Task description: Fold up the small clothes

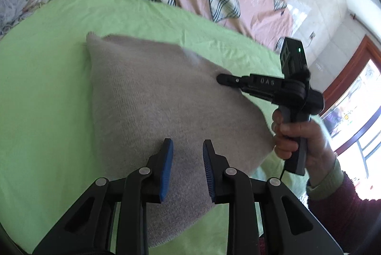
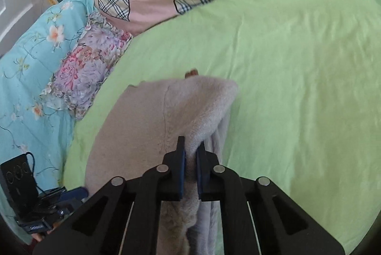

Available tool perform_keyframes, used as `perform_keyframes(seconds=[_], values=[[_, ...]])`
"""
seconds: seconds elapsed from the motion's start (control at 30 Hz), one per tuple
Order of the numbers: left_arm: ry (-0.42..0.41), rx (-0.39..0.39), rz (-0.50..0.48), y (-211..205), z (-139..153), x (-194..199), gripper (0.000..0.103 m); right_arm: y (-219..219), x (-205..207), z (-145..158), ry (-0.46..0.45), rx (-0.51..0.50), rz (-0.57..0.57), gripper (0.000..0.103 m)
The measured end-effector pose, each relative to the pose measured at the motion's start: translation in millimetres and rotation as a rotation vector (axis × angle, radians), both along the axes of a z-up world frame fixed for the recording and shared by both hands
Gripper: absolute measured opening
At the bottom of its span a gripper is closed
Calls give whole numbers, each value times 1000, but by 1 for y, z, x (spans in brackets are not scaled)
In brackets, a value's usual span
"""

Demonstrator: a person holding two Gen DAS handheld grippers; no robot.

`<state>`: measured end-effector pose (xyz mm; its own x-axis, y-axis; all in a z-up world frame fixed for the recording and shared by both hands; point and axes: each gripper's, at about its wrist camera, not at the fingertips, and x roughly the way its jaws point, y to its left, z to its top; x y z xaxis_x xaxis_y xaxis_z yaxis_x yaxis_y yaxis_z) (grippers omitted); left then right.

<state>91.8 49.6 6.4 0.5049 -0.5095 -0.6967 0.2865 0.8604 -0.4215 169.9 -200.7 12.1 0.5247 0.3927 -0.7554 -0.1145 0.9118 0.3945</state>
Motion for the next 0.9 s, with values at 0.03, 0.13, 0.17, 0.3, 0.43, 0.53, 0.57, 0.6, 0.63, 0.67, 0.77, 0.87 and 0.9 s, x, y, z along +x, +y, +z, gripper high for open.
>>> perform_keyframes(seconds=[0.03, 0.13, 0.17, 0.3, 0.43, 0.53, 0.57, 0.6, 0.63, 0.67, 0.77, 0.87, 0.9], values=[[11, 17, -2, -3, -6, 0, 26, -2, 3, -9, 32, 9, -2, 9], [7, 28, -1, -5, -8, -8, 26, -9, -4, -18, 69, -24, -45, 22], [2, 32, 1, -4, -6, -10, 26, -13, -14, -9, 28, -49, -67, 23], [-10, 29, -8, -2, -4, -18, 32, 13, -63, 40, -138, -12, -40, 23], [10, 25, 11, 4, -13, -22, 29, 40, -87, 30, -75, -48, 67, 23], [-2, 61, 32, 4, -22, -28, 17, 35, -104, -2, -9, -136, 42, 22], [6, 67, 36, 3, -31, -30, 13, 34, -106, -14, 14, -155, 36, 21], [7, 61, 40, 3, -36, -30, 12, 29, -112, -24, -14, -154, 40, 21], [-2, 54, 49, 3, -38, -32, 12, 24, -117, -26, -59, -138, 41, 20], [-8, 58, 56, 1, -38, -34, 13, 20, -118, -27, -66, -118, 34, 20], [-8, 90, 53, -2, -37, -37, 13, 19, -118, -25, -62, -125, 22, 20], [7, 70, 51, 3, -36, -43, 13, 21, -121, -21, -70, -150, 25, 20], [17, 61, 54, 5, -36, -45, 13, 19, -122, -21, -65, -141, 20, 20]])
